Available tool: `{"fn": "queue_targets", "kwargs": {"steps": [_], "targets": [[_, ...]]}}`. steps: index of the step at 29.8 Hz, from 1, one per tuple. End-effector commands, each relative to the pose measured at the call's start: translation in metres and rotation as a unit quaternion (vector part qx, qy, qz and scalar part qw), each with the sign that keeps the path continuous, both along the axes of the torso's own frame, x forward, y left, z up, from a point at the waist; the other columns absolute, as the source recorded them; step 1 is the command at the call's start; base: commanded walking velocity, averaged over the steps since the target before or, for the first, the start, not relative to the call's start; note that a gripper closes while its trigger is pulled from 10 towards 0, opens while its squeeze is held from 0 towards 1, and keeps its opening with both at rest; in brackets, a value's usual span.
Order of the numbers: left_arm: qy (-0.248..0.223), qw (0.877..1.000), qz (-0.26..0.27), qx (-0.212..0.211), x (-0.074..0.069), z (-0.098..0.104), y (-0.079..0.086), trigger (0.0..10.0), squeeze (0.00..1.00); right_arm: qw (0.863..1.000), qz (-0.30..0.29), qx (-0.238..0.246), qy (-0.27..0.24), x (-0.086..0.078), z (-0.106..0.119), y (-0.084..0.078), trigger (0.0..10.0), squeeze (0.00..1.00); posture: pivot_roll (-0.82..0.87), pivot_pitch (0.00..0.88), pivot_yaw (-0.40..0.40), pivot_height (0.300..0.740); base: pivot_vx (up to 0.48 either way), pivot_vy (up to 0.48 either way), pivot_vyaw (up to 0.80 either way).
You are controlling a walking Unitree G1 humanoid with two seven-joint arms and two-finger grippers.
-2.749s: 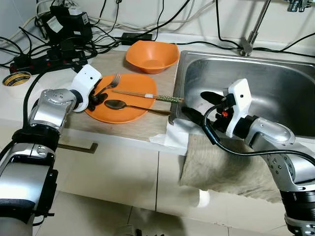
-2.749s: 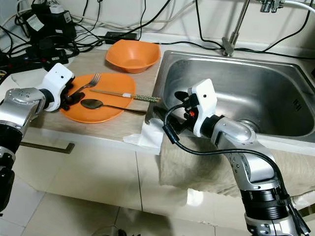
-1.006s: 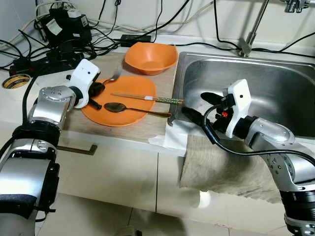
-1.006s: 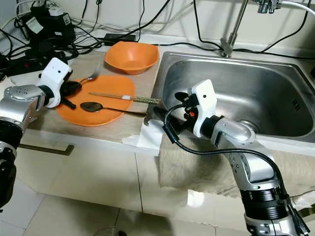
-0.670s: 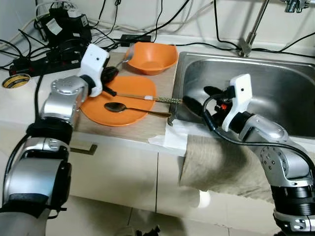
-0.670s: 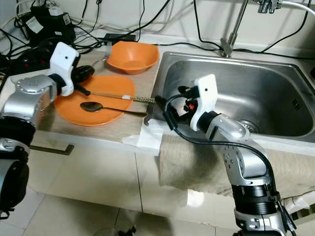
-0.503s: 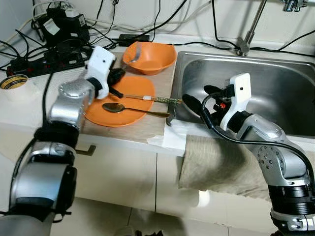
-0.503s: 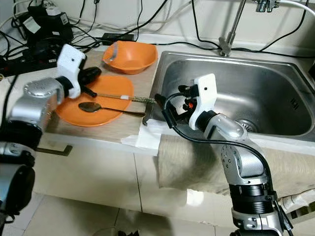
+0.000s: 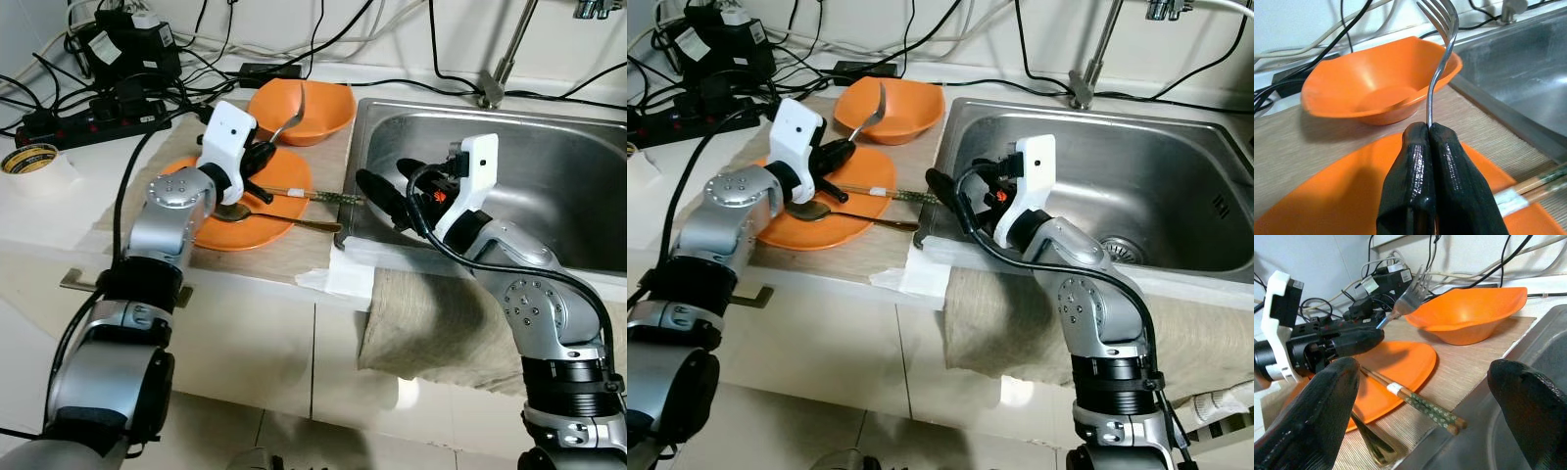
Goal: Kitchen organization
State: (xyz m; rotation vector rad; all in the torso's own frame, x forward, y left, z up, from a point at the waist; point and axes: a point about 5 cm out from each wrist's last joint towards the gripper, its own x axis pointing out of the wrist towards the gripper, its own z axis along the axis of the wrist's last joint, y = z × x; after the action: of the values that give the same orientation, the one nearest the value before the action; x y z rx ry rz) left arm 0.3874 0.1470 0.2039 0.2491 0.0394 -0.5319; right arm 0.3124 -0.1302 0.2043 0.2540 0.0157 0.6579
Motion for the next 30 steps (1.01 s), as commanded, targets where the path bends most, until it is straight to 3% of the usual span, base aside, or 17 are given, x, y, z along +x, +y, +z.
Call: {"fn": "queue_targets", "kwargs": {"steps": [1, 13, 21, 30], "targets": [[-0.013, 1.000, -0.016, -0.009, -0.003, 0.008, -0.008, 0.0, 0.00, 1.000, -0.002, 0.015, 0.002, 0.004, 0.005, 0.003, 10.0, 0.00, -0.02, 0.000, 0.028, 0.732, 0.000, 0.000, 0.00], [-0.026, 0.997, -0.070, -0.026, -0.016, 0.017, -0.029, 0.0, 0.00, 1.000, -0.004, 0.028, 0.013, 0.018, -0.001, 0.020, 10.0, 0.00, -0.02, 0.000, 0.030, 0.732, 0.000, 0.000, 0.00], [-0.024, 0.997, -0.070, 0.008, -0.021, 0.006, -0.030, 0.0, 0.00, 0.999, -0.004, 0.040, 0.002, 0.023, 0.007, 0.029, 10.0, 0.00, 0.00, 0.000, 0.024, 0.732, 0.000, 0.000, 0.00], [-0.026, 0.996, -0.083, 0.030, -0.029, 0.002, -0.032, 0.0, 0.00, 0.998, -0.027, 0.051, -0.008, 0.030, 0.015, 0.025, 10.0, 0.00, -0.01, 0.000, 0.024, 0.732, 0.000, 0.000, 0.00]]}}
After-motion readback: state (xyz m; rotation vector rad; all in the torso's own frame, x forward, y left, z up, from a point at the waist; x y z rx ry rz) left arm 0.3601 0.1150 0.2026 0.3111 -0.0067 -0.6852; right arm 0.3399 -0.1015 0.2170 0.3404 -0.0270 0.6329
